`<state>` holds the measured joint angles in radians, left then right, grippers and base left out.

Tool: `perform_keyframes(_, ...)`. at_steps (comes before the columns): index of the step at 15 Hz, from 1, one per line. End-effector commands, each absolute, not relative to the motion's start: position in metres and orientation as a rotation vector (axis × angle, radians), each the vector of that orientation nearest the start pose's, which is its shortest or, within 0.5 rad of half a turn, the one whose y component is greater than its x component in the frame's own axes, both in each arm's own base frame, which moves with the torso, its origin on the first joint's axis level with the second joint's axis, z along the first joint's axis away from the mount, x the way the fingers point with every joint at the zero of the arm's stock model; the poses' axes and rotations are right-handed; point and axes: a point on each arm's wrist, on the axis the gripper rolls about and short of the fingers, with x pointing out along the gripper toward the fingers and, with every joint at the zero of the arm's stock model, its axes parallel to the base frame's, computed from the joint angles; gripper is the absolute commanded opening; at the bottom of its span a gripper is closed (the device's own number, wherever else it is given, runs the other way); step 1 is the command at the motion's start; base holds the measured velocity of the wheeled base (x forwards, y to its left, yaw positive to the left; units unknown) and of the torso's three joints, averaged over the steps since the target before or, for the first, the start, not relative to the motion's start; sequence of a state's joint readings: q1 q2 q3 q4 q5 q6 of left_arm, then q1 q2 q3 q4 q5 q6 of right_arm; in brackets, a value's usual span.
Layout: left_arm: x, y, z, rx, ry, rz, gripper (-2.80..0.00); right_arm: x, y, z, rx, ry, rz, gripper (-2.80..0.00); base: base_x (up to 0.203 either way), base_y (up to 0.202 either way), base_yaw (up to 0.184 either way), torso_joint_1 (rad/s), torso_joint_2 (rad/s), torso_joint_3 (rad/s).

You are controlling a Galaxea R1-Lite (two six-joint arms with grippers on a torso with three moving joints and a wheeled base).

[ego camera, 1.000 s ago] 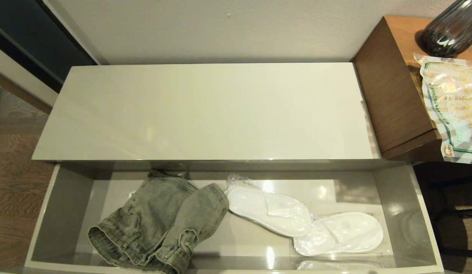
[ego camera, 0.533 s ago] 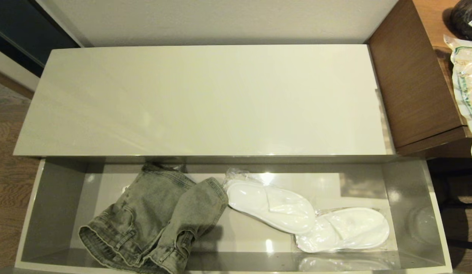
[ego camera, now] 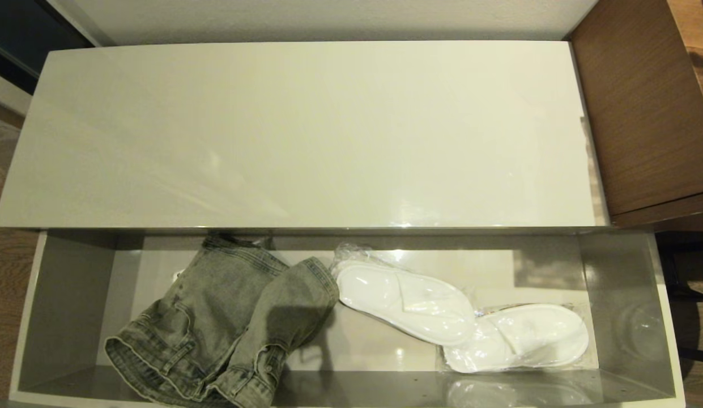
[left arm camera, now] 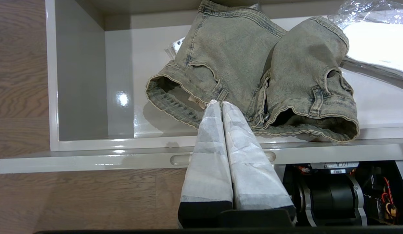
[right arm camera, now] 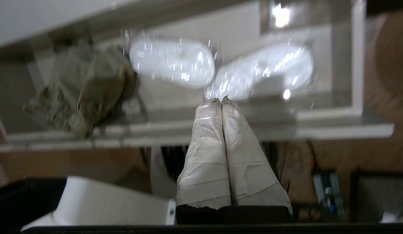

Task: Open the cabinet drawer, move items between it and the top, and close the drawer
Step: Take out the disposable slippers from the drawer

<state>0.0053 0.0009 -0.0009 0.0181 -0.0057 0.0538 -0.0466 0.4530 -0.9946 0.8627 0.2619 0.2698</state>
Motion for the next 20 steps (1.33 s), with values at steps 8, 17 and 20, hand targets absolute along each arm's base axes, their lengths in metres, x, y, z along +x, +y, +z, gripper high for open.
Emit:
perform_keyframes(8,-0.023,0.0,0.074,0.052,0.02,0.001,-2.8,0.049,0.008,0.211,0.16,0.939,0.415,-2.8,0.0,0.0,0.0,0.0,0.0,0.0)
perform_keyframes(17,-0.023,0.0,0.074,0.052,0.02,0.001,-2.8,0.137,0.072,0.173,-0.103,1.012,0.721,-2.8,0.0,0.0,0.0,0.0,0.0,0.0)
perform_keyframes(20,-0.023,0.0,0.074,0.052,0.02,0.001,-2.8,0.158,0.104,0.154,-0.133,0.986,0.641,-2.8,0.0,0.0,0.0,0.0,0.0,0.0)
